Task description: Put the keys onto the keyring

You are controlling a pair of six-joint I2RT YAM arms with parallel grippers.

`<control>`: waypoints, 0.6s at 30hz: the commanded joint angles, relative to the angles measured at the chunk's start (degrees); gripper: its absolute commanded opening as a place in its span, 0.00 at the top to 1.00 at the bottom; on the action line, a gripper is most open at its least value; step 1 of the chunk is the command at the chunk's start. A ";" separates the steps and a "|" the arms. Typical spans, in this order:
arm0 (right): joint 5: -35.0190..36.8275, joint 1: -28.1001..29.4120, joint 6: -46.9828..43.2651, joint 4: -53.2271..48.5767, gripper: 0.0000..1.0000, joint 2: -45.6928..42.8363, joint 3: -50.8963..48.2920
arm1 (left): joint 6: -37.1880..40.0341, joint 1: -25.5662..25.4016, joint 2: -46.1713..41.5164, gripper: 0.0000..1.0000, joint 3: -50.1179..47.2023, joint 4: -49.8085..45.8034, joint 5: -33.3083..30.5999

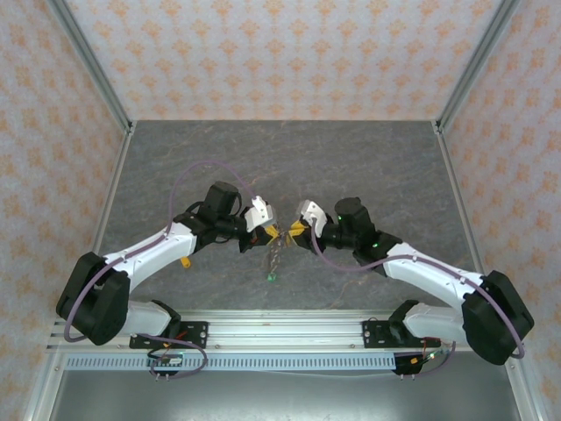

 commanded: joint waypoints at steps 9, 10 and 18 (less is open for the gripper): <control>-7.28 -1.09 -9.53 0.87 0.80 6.73 5.16 | 2.02 -0.20 -1.45 1.00 1.11 -1.28 4.37; -8.05 -1.36 -9.68 0.82 0.80 7.14 5.34 | 2.06 -0.18 -1.31 1.00 1.16 -1.41 4.47; -10.88 -2.48 -11.85 -1.67 0.80 8.27 6.40 | 2.05 -0.18 -0.94 1.00 1.62 -1.15 4.92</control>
